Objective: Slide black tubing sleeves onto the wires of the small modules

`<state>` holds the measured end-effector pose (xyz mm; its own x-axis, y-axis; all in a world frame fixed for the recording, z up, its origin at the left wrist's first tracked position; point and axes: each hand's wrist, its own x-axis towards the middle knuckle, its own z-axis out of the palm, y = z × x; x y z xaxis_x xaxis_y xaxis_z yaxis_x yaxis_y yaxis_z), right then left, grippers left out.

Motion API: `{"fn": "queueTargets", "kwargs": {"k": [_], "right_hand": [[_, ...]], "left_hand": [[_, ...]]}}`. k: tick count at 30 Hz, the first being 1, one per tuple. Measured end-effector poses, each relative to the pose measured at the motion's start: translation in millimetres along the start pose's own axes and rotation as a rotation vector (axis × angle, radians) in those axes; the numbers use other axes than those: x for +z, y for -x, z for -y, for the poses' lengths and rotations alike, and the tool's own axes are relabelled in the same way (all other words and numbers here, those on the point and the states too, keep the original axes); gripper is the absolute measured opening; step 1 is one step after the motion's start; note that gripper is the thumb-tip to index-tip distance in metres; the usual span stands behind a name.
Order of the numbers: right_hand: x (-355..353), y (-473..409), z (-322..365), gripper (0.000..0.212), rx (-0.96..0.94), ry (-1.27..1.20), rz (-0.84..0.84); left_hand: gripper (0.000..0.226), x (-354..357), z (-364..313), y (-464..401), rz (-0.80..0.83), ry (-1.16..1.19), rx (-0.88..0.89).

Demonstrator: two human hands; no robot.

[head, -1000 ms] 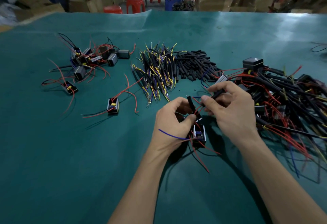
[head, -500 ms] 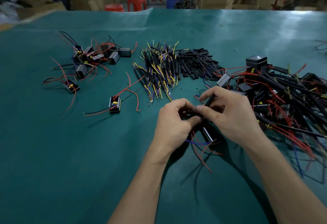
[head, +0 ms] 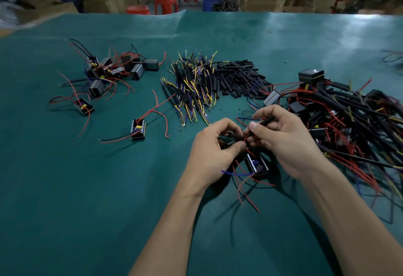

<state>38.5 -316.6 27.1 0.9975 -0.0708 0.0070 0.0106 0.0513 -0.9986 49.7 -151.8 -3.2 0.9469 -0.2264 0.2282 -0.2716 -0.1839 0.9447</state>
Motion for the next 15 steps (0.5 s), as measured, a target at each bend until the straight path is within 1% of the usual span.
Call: {"fn": "queueTargets", "kwargs": {"k": [4,8,10,12,15], "right_hand": [[2,2,5,0.011,0.060,-0.091,0.016],[10,3,5,0.017,0.079,-0.163,-0.040],[13,3,3,0.011,0.085,-0.192,-0.057],[15,3,1,0.006,0.062,-0.161,-0.089],[18,1,-3,0.009,0.000,-0.111,-0.147]], "left_hand": [[0.017,1,0,-1,-0.006,-0.025,0.024],[0.017,3,2,-2,-0.030,0.006,0.008],[0.016,6,2,-2,-0.050,0.039,-0.011],[0.016,8,1,-1,-0.072,0.017,-0.013],[0.017,8,1,-2,-0.104,-0.011,-0.009]]}}
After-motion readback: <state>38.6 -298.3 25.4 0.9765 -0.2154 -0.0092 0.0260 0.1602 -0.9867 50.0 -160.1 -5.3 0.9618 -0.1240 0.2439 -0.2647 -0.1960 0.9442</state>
